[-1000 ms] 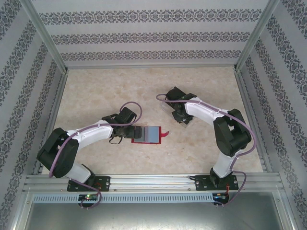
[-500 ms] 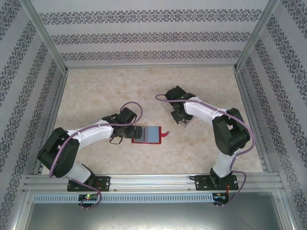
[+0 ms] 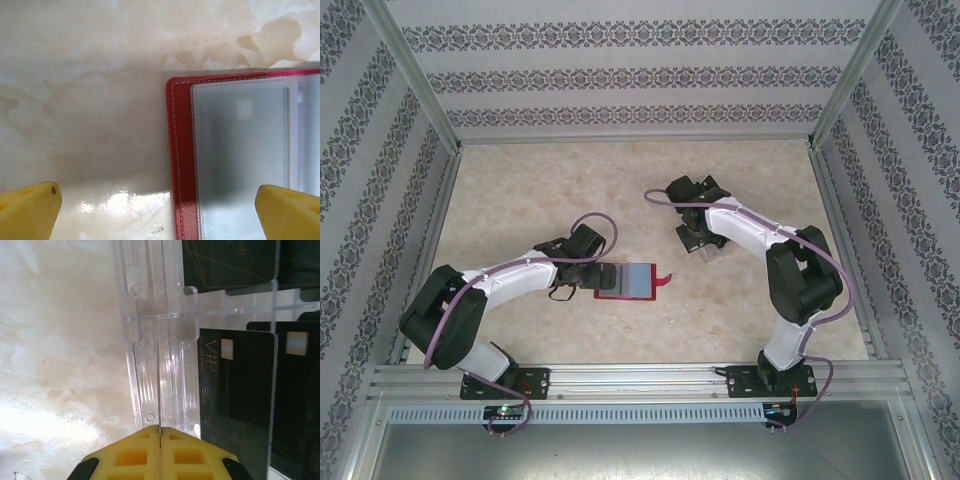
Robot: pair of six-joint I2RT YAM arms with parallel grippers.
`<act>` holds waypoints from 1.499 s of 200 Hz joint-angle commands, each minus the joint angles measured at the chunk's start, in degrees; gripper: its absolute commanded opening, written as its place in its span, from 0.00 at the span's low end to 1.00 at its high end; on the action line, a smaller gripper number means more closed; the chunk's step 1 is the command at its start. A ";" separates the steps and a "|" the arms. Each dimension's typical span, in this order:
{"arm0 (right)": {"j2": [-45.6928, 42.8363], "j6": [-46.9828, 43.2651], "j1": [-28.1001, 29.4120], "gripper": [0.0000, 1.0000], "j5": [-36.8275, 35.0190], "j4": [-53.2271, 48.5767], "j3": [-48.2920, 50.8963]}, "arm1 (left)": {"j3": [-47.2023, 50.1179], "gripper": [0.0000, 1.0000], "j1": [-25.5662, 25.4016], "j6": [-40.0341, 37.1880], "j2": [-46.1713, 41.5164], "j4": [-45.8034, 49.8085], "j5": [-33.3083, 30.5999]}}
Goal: Put the credit cards into the card holder
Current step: Pick up the credit card from the storage box, then insert the credit card into the card slot.
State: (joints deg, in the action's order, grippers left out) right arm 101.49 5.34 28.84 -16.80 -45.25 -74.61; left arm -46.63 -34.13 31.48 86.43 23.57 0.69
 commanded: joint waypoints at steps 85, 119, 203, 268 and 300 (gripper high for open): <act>-19.79 24.87 1.49 0.00 33.62 22.39 14.12 | -2.18 1.00 -0.67 -3.86 0.67 3.67 -3.15; -21.16 40.82 6.57 0.00 37.33 44.32 27.22 | -1.40 1.00 -0.68 -4.32 1.80 3.28 -2.71; -15.49 53.06 17.13 0.00 28.71 64.68 37.59 | 0.00 1.00 -0.77 -3.11 3.71 4.63 -5.48; -13.87 54.21 17.30 0.00 27.59 70.75 41.49 | 0.61 1.00 -0.78 -2.57 4.09 4.64 -5.78; -13.02 54.30 17.42 0.00 27.87 71.97 42.10 | 0.65 1.00 -0.76 -2.57 4.35 4.29 -5.68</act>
State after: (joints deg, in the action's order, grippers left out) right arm 87.26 58.83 45.65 12.23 23.22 -33.50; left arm -47.09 -34.15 28.71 89.43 26.28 -3.51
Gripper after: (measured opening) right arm 0.053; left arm 0.999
